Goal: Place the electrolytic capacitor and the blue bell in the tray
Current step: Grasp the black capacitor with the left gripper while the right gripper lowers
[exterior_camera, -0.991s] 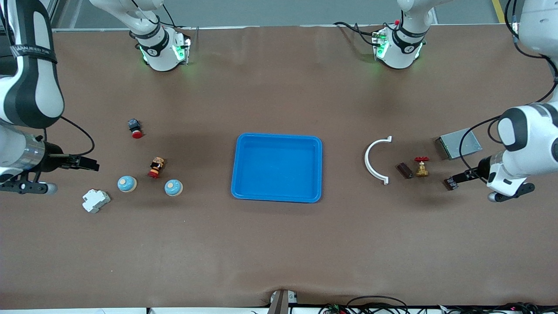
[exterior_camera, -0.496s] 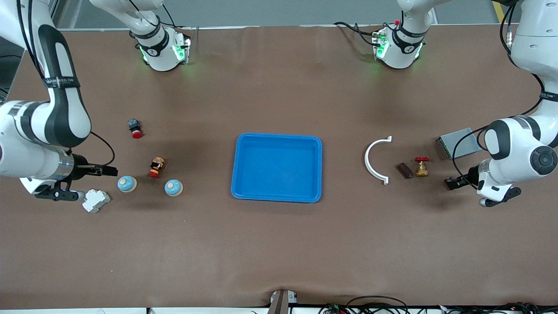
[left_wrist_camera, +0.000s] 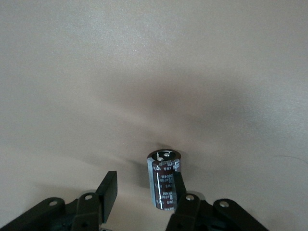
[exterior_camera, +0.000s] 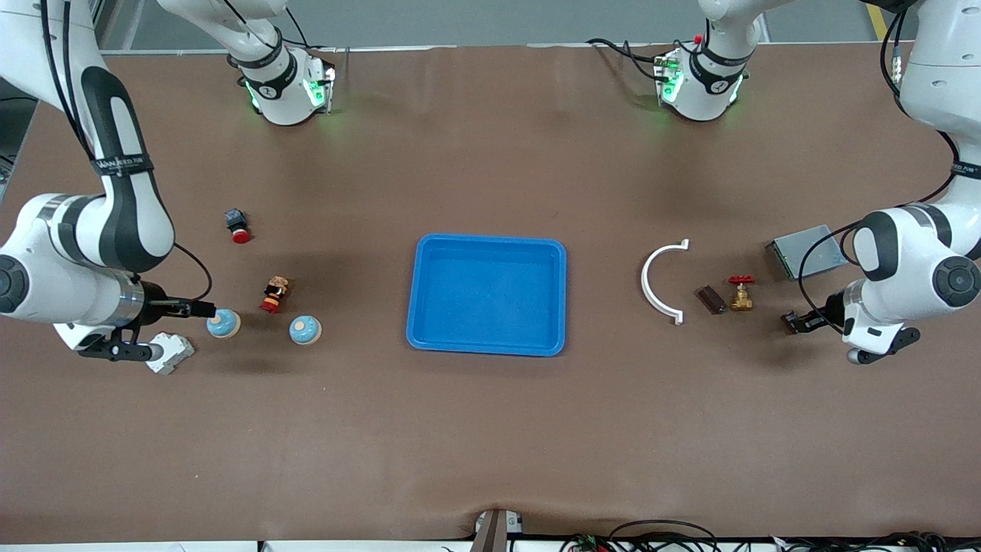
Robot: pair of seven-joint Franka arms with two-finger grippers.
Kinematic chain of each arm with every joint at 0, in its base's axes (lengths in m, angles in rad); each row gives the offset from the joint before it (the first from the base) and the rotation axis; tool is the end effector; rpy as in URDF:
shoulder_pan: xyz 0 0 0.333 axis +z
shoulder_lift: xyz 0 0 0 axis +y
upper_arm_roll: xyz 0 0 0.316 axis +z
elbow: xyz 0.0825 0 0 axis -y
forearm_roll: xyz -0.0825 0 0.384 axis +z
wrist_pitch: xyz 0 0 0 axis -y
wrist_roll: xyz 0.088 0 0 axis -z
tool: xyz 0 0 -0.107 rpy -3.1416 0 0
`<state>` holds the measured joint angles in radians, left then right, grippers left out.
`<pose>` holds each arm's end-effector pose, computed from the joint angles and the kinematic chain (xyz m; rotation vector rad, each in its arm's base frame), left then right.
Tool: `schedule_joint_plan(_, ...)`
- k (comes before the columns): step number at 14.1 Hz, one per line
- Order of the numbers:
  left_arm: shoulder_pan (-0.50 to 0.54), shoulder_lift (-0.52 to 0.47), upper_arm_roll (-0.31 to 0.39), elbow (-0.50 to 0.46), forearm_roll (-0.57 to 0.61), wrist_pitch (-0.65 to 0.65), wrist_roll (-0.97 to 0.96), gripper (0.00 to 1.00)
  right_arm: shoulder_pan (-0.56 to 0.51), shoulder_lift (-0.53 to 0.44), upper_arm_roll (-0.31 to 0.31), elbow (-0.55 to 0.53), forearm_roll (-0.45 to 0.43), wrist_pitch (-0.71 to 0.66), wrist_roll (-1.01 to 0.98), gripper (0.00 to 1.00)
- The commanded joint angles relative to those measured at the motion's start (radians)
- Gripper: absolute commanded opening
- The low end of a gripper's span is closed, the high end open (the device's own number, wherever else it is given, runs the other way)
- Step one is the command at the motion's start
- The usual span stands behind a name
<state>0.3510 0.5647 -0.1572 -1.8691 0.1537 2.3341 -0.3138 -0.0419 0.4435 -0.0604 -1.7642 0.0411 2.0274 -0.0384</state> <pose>0.6158 0.1280 0.2063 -3.0449 -0.6433 0.1369 0.6325 -0.0597 0.3004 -3.1053 0.1271 0.2777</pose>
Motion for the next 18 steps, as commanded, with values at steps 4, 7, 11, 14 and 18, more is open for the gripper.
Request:
schedule_joint_plan(4, 0.000, 0.017, -0.008, 0.010, 0.017, 0.013, -0.027, 0.52, -0.010, 0.079, 0.004, 0.009, -0.001, 0.037, -0.044, 1.00)
schedule_joint_plan(7, 0.000, 0.021, -0.010, 0.011, 0.012, 0.014, -0.041, 0.52, -0.012, 0.093, 0.002, 0.008, -0.003, 0.036, -0.046, 1.00)
schedule_joint_plan(11, -0.004, 0.027, -0.015, 0.011, 0.010, 0.014, -0.076, 0.52, -0.021, 0.112, 0.002, 0.006, -0.004, 0.053, -0.084, 1.00)
schedule_joint_plan(14, -0.006, 0.027, -0.018, 0.010, 0.009, 0.014, -0.079, 0.50, -0.024, 0.116, 0.002, 0.002, -0.004, 0.070, -0.107, 1.00)
schedule_joint_plan(18, -0.006, 0.037, -0.018, 0.010, 0.010, 0.014, -0.079, 0.35, -0.026, 0.115, 0.002, -0.076, -0.004, 0.194, -0.129, 1.00)
